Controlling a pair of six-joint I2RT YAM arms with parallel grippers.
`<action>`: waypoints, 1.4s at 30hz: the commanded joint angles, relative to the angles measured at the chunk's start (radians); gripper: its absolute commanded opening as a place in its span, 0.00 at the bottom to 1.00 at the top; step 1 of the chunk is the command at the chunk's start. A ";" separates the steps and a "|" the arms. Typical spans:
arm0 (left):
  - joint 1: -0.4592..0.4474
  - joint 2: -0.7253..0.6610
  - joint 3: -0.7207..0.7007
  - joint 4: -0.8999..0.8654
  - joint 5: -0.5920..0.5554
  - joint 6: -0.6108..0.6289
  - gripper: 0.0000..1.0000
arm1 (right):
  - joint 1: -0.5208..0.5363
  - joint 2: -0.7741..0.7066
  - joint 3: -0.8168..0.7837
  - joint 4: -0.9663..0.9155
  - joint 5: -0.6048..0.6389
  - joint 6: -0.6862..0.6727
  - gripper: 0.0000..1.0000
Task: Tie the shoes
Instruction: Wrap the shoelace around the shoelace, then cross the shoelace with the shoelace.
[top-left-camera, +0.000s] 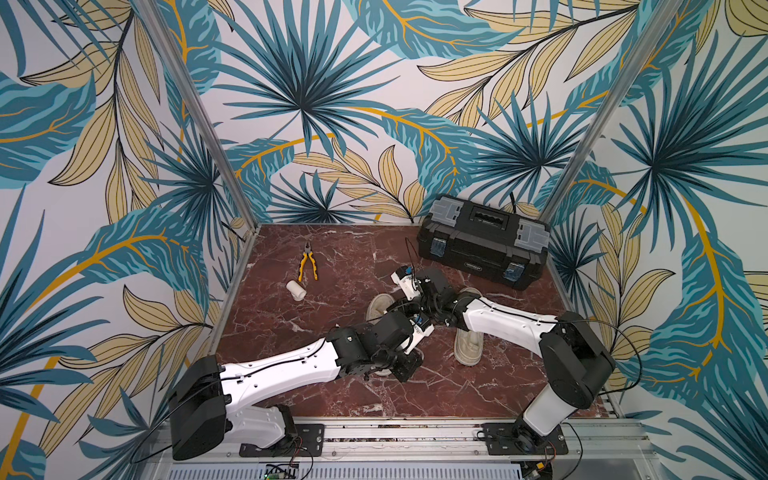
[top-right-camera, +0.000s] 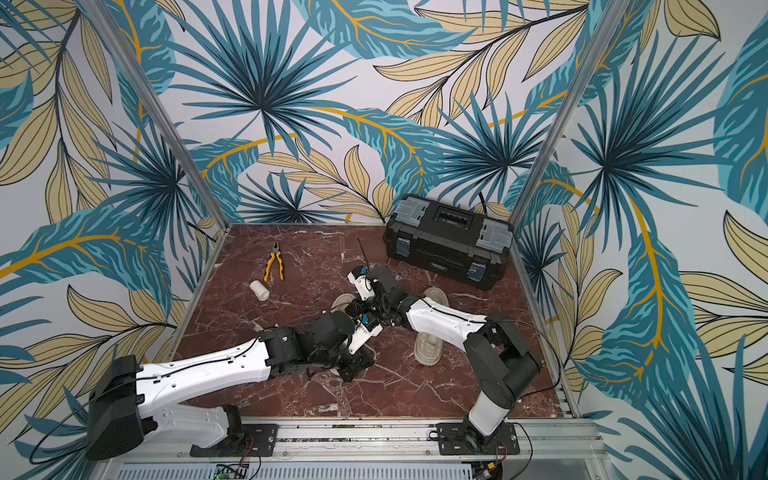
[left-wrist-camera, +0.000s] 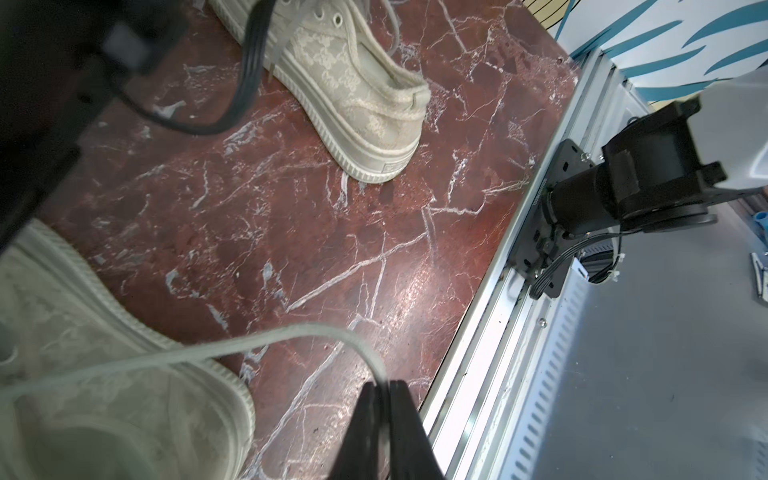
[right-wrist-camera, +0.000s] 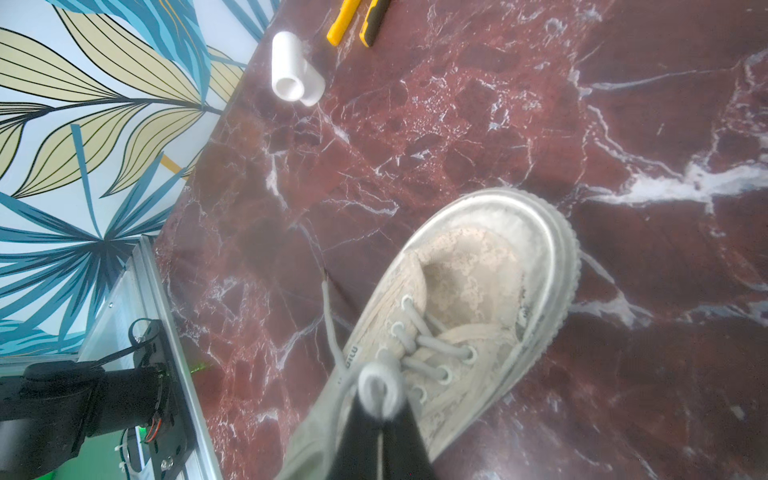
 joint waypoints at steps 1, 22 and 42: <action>-0.001 -0.005 0.086 0.068 0.026 0.026 0.28 | -0.003 0.018 0.008 0.018 -0.021 -0.002 0.00; 0.511 -0.338 -0.222 0.121 0.096 -0.135 0.46 | 0.004 -0.027 -0.063 0.054 -0.046 -0.057 0.00; 0.577 0.086 -0.050 0.300 0.298 -0.214 0.36 | 0.032 -0.043 -0.078 0.050 -0.021 -0.088 0.00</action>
